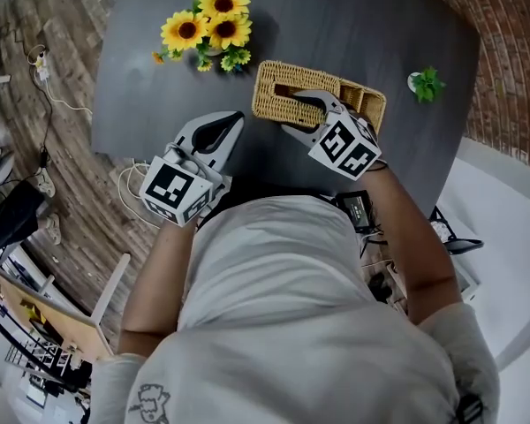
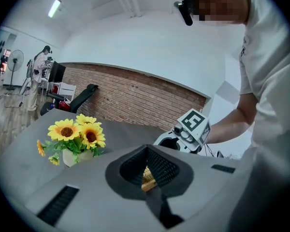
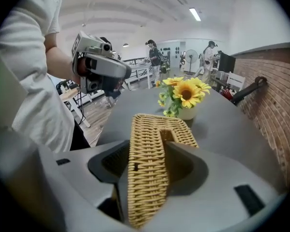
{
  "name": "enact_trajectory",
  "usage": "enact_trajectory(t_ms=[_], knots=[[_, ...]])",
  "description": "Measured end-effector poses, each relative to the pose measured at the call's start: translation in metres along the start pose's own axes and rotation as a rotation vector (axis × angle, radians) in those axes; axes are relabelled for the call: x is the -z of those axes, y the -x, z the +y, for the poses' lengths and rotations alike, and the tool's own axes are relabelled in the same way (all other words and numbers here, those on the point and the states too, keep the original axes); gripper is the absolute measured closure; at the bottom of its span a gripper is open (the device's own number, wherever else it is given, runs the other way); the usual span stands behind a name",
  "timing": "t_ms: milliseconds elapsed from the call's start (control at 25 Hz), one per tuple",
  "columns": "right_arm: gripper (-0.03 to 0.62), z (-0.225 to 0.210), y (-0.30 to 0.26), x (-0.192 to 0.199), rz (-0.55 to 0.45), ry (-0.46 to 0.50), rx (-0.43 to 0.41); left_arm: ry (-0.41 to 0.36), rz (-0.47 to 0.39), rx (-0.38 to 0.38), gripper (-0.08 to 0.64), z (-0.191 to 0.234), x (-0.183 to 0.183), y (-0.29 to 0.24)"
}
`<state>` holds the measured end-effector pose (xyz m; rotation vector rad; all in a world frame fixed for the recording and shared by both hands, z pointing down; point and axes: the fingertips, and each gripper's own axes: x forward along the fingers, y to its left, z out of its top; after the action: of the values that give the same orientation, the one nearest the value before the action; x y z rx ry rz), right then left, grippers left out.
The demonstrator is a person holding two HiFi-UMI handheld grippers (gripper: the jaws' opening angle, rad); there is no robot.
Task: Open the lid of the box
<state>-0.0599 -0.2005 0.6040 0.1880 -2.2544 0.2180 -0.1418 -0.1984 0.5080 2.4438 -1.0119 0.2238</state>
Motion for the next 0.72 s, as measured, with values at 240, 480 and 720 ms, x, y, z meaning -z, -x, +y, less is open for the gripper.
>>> enact_trajectory(t_ms=[240, 480, 720], knots=[[0.447, -0.005, 0.026, -0.028, -0.032, 0.024, -0.079, 0.006, -0.028, 0.010, 0.549, 0.000, -0.011, -0.003], [0.515, -0.023, 0.047, -0.051, -0.033, 0.090, -0.050, -0.009, -0.045, 0.026, 0.549, -0.002, -0.026, -0.006], [0.548, -0.048, 0.060, -0.068, -0.036, 0.141, -0.010, -0.044, -0.044, 0.038, 0.549, 0.003, -0.039, -0.014]])
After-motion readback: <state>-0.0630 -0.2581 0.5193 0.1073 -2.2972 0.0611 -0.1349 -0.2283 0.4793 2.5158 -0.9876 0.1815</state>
